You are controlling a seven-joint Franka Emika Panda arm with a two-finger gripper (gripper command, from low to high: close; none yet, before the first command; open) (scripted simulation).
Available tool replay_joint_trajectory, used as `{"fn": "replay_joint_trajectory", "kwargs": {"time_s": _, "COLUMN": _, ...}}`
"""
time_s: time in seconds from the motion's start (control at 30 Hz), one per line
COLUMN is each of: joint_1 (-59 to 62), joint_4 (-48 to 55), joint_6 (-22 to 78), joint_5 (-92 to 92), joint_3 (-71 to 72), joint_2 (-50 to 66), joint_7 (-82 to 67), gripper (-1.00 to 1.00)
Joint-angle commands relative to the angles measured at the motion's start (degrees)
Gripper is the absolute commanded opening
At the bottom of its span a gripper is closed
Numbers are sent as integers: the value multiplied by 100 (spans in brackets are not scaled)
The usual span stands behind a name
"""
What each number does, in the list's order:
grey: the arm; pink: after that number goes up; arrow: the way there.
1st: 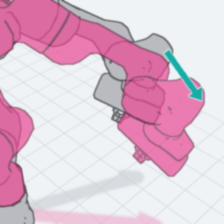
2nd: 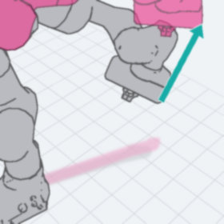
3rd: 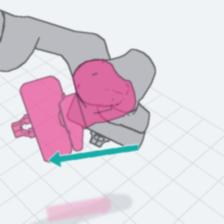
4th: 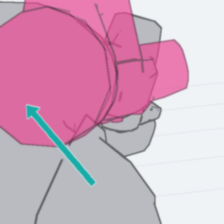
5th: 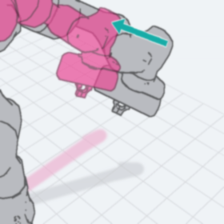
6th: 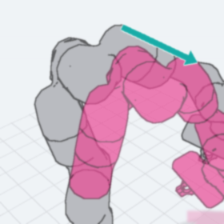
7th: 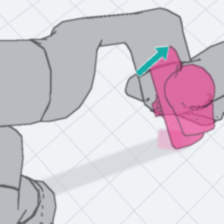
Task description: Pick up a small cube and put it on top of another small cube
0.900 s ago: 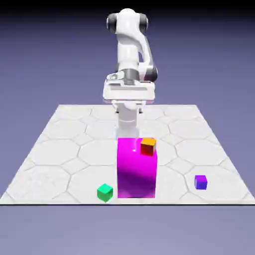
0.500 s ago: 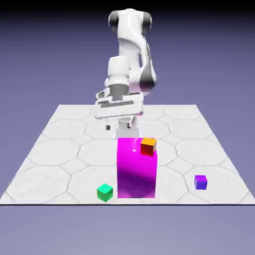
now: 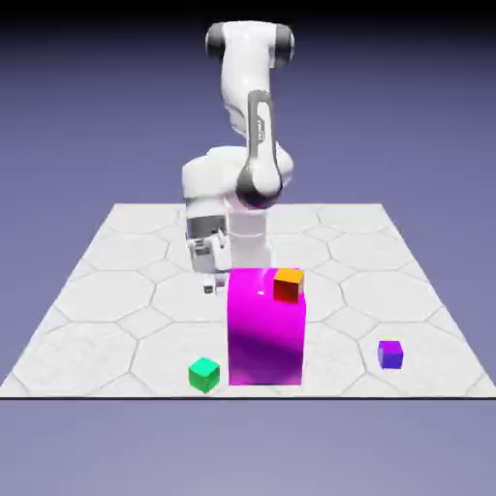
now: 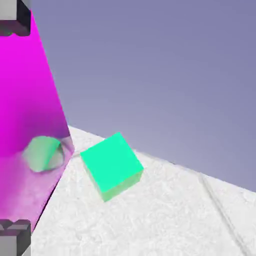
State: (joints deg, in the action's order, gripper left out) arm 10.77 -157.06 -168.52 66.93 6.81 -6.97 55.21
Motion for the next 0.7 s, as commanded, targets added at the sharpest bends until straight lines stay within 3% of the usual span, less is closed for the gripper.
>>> {"fn": "replay_joint_trajectory", "kwargs": {"time_s": 0.0, "joint_1": -35, "joint_4": -47, "joint_6": 27, "joint_5": 249, "joint_3": -45, "joint_2": 42, "joint_7": 46, "gripper": 0}}
{"fn": "replay_joint_trajectory", "kwargs": {"time_s": 0.67, "joint_1": -2325, "joint_4": -1866, "joint_6": 784, "joint_5": 4822, "joint_3": -2172, "joint_2": -316, "joint_7": 1303, "gripper": 0}}
